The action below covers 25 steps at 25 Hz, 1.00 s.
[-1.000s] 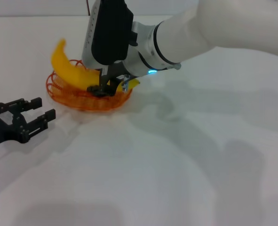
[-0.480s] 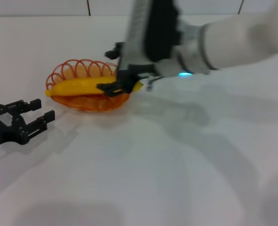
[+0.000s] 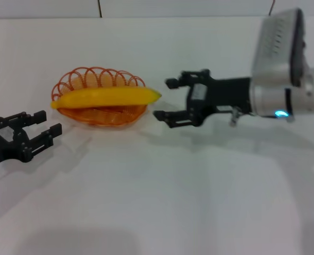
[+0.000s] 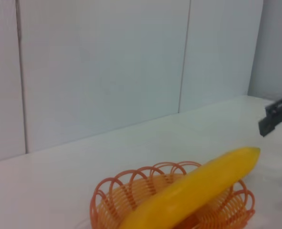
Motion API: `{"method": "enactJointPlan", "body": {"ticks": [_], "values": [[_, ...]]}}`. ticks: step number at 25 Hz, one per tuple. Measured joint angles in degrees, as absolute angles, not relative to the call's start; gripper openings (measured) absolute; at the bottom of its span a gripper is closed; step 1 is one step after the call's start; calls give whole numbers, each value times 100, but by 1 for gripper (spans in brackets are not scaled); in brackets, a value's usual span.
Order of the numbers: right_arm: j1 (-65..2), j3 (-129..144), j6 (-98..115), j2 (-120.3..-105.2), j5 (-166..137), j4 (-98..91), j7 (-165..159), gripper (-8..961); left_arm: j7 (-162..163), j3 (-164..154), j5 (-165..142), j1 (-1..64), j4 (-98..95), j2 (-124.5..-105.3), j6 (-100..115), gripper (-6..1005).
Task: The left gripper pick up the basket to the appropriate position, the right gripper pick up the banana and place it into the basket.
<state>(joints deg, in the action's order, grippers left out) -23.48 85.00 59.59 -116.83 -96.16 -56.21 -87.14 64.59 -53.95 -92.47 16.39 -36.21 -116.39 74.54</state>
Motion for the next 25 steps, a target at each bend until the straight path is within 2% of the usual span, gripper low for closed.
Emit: {"method": "enactJointPlan", "body": {"ticks": [11,25], "values": [[-2309,6774,7272,-11687,-8804,-3499,-6456,821,6376,-5397,-9236,1650,-3548,-11648,7453,511],[-2350,6229,7523,-11693,-8494,-2566,-5407,821,6142,-5390,-9087,1708,-3339,-11654,7453,511]]}}
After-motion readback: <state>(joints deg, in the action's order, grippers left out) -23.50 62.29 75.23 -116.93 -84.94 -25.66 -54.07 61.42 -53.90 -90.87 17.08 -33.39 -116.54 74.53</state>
